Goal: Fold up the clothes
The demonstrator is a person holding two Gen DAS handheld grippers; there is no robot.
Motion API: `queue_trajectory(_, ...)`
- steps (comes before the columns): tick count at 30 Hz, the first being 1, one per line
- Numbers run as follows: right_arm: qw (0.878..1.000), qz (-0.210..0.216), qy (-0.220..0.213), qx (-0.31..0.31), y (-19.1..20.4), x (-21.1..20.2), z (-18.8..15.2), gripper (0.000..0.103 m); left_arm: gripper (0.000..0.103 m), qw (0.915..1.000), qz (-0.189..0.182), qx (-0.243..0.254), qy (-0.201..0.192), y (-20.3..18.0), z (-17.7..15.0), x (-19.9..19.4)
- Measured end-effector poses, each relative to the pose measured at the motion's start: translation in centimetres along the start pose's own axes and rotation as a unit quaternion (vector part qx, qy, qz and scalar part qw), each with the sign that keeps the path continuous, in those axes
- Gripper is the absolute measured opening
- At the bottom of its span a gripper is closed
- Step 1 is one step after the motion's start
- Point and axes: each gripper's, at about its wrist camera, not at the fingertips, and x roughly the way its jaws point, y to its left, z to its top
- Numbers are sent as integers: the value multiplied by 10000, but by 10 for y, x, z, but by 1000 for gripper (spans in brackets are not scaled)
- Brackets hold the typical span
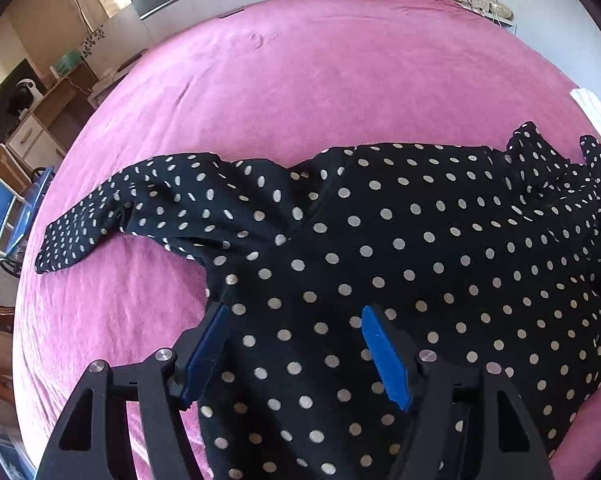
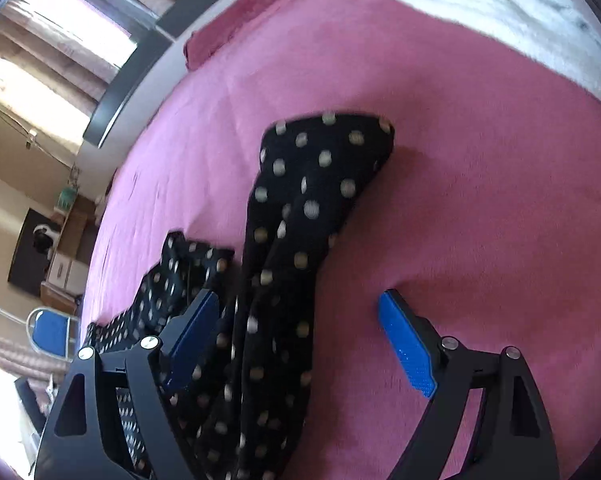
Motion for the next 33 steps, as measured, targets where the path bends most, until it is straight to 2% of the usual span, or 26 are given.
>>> queue_trajectory(1,9994,-196,-16,-285,10,2,-1,83,70,10000,-39,-16,2,-2,-1,0)
queue_trajectory(2,9982,-311,-18,-517,18,5,-2,69,70,10000,-77,-32,2,-3,-2,-1)
queue_trajectory(3,9966,-386,-12,-724,24,6,-4,30,70,9999,-115,-48,3,-5,-2,-2)
queue_trajectory(4,9946,-459,-6,-930,31,8,-5,9,70,9999,-147,-45,-1,-6,-5,-4)
queue_trajectory(10,9981,30,-229,-564,24,-11,-10,10,70,9999,-146,-8,-91,-4,-18,-24)
queue_trajectory(13,9970,342,-606,-334,12,-54,-15,10,70,9999,-89,-39,-111,2,-22,-35)
queue_trajectory(18,9855,607,-1581,-60,-3,-165,-37,10,70,9994,-137,-270,-176,14,-26,-64)
queue_trajectory(22,9797,369,-1964,157,-29,-239,-63,10,70,9984,-351,-402,-186,11,-35,-90)
queue_trajectory(26,9737,-64,-2241,411,-62,-294,-72,10,70,9985,-451,-217,-225,-7,-59,-121)
queue_trajectory(29,9674,-448,-2472,328,-80,-329,-55,10,70,9983,-491,-46,-299,-12,-68,-136)
queue_trajectory(33,9520,-1028,-2851,436,-107,-372,-27,10,70,9982,-503,1,-336,-13,-74,-153)
